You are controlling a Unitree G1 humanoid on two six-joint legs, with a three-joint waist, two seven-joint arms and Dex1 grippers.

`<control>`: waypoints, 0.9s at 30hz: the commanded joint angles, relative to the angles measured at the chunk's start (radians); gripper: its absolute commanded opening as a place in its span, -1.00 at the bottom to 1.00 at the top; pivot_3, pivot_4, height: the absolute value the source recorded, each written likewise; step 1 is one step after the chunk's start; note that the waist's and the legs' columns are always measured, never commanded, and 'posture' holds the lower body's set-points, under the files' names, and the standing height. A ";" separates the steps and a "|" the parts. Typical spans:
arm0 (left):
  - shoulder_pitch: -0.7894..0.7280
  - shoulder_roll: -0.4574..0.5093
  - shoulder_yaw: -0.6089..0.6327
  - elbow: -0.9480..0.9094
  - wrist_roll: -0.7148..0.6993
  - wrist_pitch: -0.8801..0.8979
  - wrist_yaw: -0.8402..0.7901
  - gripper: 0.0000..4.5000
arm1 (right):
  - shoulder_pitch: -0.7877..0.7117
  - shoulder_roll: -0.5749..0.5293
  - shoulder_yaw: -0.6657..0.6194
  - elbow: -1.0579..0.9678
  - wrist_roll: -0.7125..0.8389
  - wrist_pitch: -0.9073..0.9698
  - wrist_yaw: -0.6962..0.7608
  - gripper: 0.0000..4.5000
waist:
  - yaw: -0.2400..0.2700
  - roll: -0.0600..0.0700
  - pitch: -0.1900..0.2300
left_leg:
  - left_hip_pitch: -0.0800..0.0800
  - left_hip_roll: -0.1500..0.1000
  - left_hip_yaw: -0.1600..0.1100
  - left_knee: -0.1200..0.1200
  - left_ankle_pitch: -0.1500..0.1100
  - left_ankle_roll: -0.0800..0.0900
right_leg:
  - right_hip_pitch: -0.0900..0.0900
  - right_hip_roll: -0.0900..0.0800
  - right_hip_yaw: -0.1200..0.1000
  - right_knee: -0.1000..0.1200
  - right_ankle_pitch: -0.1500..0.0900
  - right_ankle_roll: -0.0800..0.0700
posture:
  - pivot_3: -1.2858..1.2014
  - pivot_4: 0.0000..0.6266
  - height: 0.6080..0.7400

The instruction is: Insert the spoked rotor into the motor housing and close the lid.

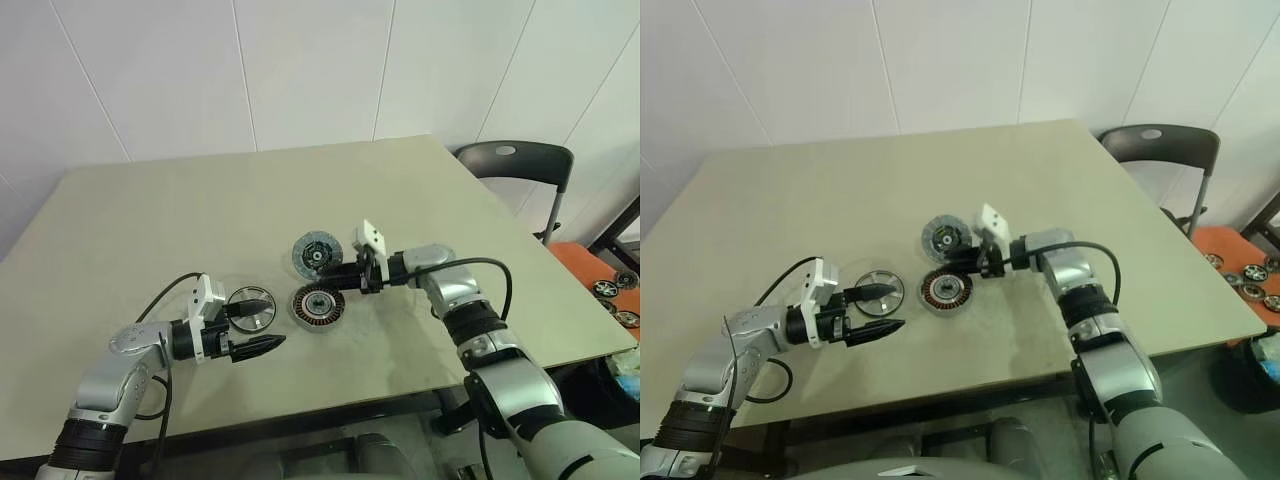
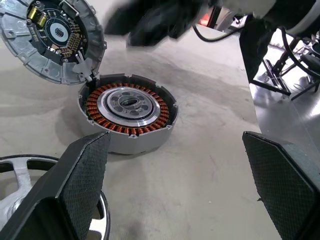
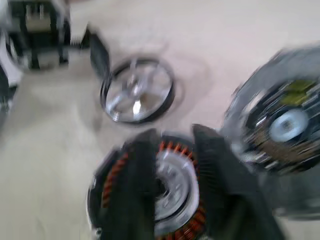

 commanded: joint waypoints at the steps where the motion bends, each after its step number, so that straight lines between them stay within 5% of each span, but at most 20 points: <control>1: -0.007 -0.001 0.020 -0.005 -0.007 -0.028 -0.007 1.00 | -0.014 0.006 0.015 0.026 -0.030 -0.049 -0.009 -0.98 | 0.000 0.000 0.000 | 0.000 0.000 0.000 0.000 0.000 0.000 | 0.000 0.000 0.000 0.000 0.000 0.000 | 0.03 -1.00 1.00; 14: 0.000 0.004 0.024 -0.003 -0.010 -0.036 -0.008 1.00 | -0.014 0.030 0.024 0.102 -0.068 -0.126 -0.057 -0.98 | -0.001 0.000 0.000 | 0.001 0.000 0.000 0.000 0.000 0.000 | 0.000 0.000 0.000 0.001 0.000 0.000 | 0.03 -1.00 1.00; 27: -0.003 0.001 0.025 -0.008 -0.012 -0.028 0.000 1.00 | 0.003 0.030 0.019 -0.063 -0.007 -0.019 0.056 -0.98 | -0.001 0.000 0.000 | 0.001 0.000 -0.001 0.000 0.000 0.000 | 0.000 0.000 0.000 0.001 0.000 0.000 | 0.03 -1.00 1.00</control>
